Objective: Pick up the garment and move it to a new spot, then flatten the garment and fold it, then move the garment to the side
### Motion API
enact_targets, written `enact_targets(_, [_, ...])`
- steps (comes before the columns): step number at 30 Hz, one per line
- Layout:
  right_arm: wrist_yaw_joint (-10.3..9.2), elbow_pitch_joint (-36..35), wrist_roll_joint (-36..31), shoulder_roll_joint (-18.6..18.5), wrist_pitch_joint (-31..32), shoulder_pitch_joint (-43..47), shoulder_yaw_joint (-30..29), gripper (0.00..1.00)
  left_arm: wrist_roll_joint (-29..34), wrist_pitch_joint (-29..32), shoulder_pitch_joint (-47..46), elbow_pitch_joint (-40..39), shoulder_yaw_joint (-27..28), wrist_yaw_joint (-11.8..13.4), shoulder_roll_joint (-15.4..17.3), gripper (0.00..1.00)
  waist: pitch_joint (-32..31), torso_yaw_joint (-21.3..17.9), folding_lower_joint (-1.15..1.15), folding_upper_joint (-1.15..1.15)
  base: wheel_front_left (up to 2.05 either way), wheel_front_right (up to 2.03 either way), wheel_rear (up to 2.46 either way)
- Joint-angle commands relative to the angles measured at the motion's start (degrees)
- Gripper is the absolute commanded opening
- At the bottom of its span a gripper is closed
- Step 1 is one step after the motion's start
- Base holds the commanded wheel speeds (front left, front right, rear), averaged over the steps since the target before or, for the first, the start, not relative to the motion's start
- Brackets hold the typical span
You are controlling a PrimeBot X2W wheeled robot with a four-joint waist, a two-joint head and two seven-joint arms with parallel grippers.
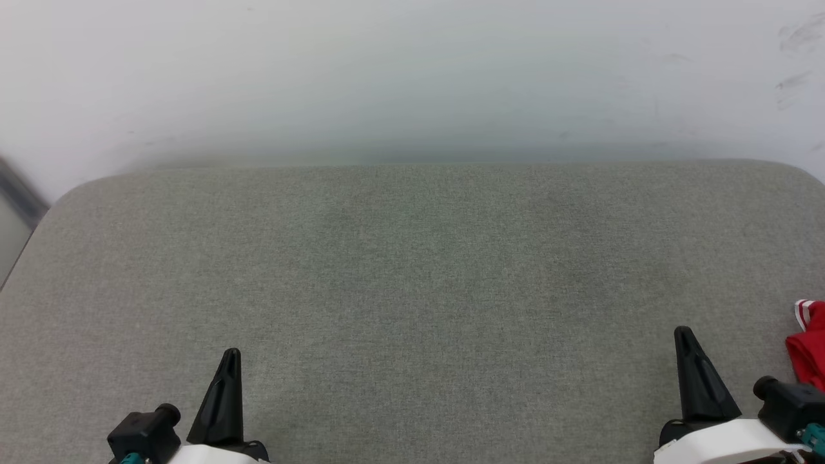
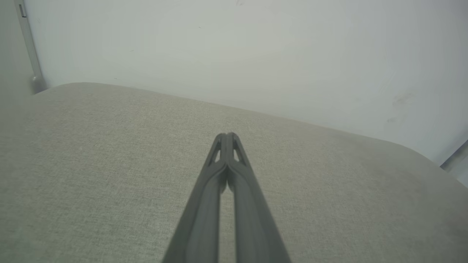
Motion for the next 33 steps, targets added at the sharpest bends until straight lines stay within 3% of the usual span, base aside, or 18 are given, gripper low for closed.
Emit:
enact_targets(1, [0.0, -0.6, 2.8, -0.1, 0.4, -1.2, -0.1, 0.0, -2.6, 0.4, -1.4, -0.6, 0.0, 0.0, 0.4, 0.0, 0.0, 0.0, 0.0, 0.0, 0.0, 0.0, 0.0])
enact_targets(33, [-0.01, 2.9, 33.1, -0.4, 6.8, -4.9, -1.0, 0.0, -32.2, 7.4, -5.8, 3.3, 0.8, 0.0, 1.0, 0.0, 0.2, -0.4, 0.0, 0.0, 0.0, 0.0, 0.0])
